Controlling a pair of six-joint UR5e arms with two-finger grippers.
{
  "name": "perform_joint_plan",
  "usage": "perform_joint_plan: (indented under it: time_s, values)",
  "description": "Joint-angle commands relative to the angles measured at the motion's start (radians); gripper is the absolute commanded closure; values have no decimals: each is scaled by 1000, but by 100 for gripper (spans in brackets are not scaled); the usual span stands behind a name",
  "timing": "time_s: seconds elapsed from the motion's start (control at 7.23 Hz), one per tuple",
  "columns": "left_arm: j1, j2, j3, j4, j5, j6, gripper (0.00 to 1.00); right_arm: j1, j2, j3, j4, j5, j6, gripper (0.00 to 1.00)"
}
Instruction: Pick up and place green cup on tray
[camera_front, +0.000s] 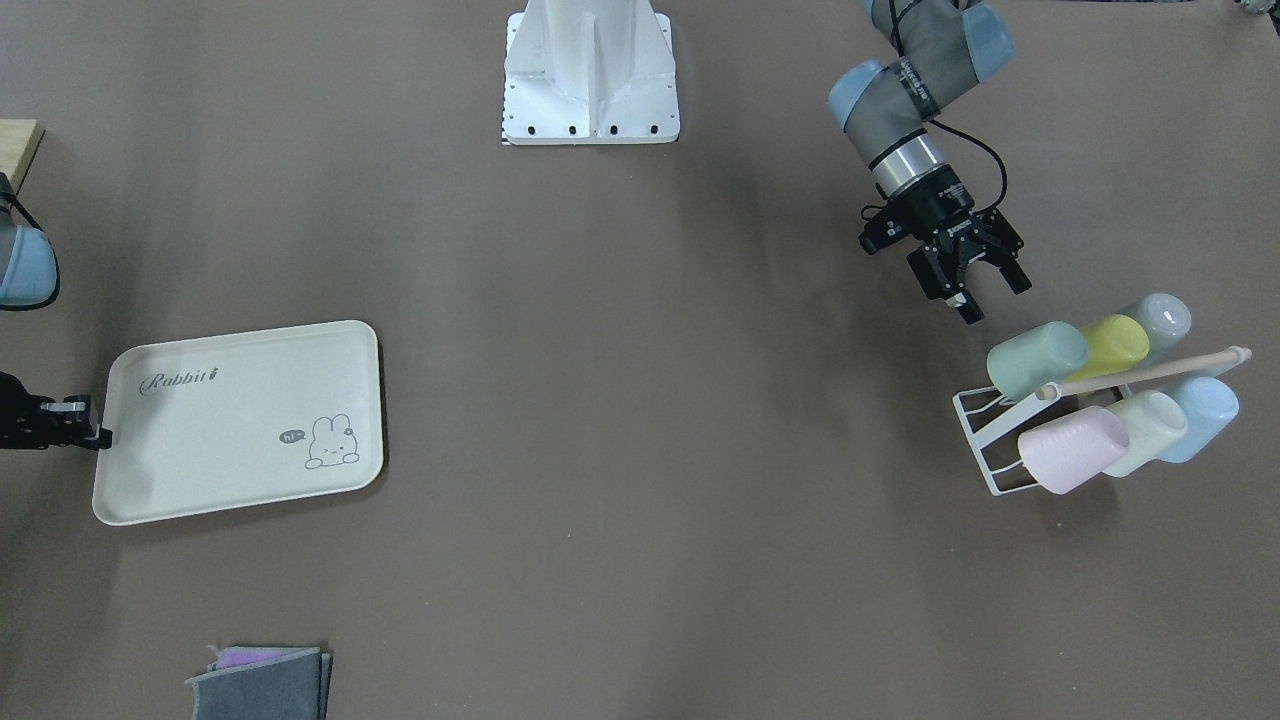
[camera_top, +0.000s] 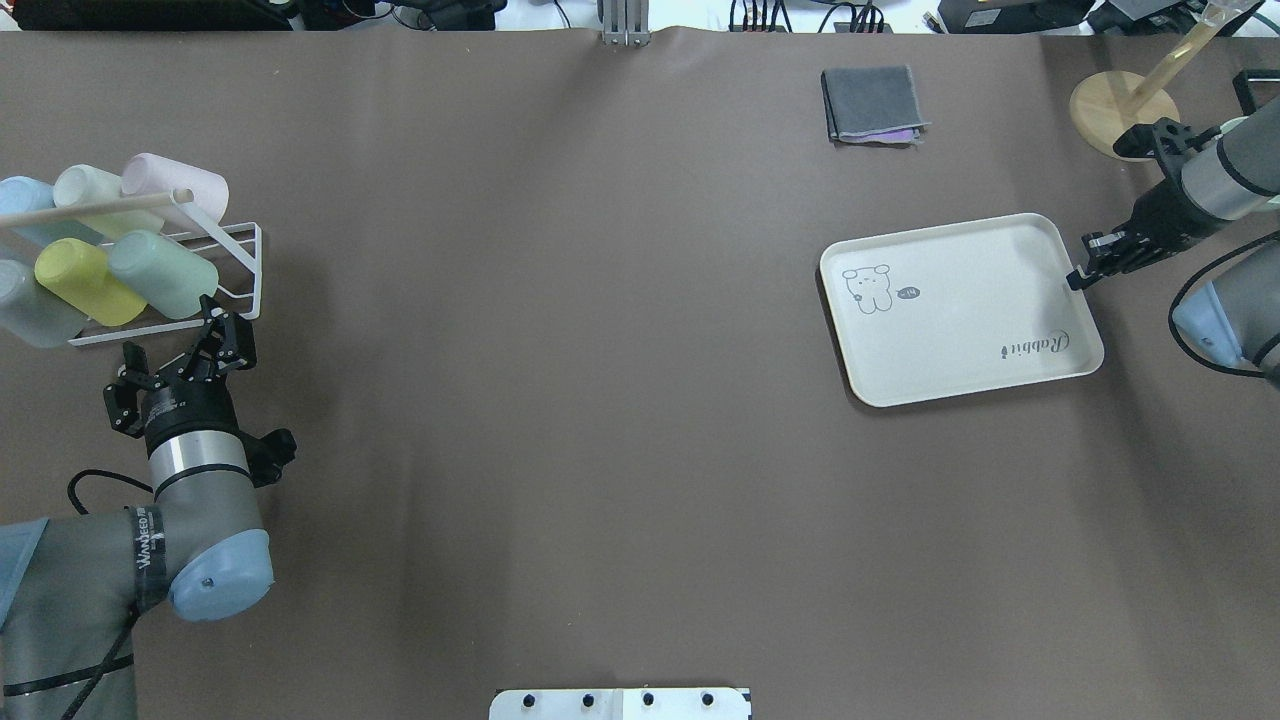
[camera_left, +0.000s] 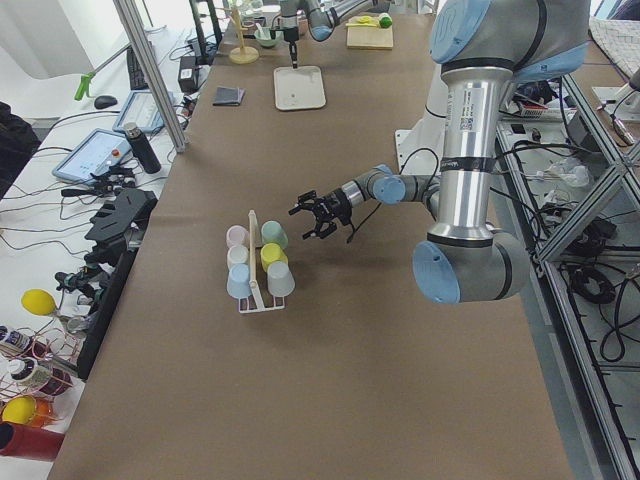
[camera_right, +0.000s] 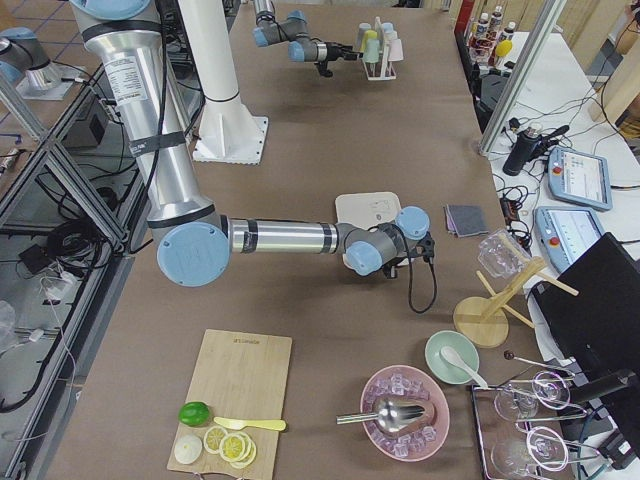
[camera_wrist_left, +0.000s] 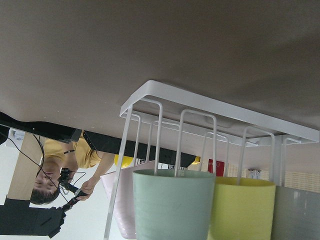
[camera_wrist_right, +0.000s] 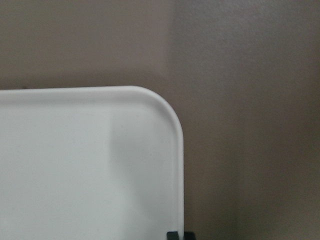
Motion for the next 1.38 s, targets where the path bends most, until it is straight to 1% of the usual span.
perform_joint_plan:
  time_s: [0.0, 0.14, 0.28, 0.42, 0.55, 0.69, 0.83, 0.97, 1.11, 1.25]
  values:
    - [0, -7, 26, 0, 0, -1, 2, -34, 34, 76, -6, 8, 122, 100]
    - [-1, -10, 31, 0, 2, -1, 2, -74, 50, 122, -4, 2, 223, 100]
    - [-3, -5, 33, 0, 25, -3, 2, -115, 92, 148, -4, -6, 338, 100]
    - [-3, -7, 49, -1, 57, -4, 2, -176, 136, 163, -3, -51, 438, 100]
    - [-5, -10, 50, -3, 59, -6, 2, -250, 187, 179, -4, -120, 530, 100]
    - [-6, -10, 56, -3, 66, -4, 2, -296, 233, 176, -9, -156, 593, 100]
    - [-9, -12, 59, -3, 83, -4, 2, -316, 276, 171, -26, -180, 627, 100]
    - [-9, -10, 59, -1, 104, -3, 2, -336, 334, 171, -94, -202, 638, 100]
    - [-15, -10, 59, -1, 115, -3, 2, -365, 369, 171, -130, -242, 638, 100]
    - [-20, -15, 78, 2, 161, -3, 2, -397, 382, 170, -130, -272, 638, 100]
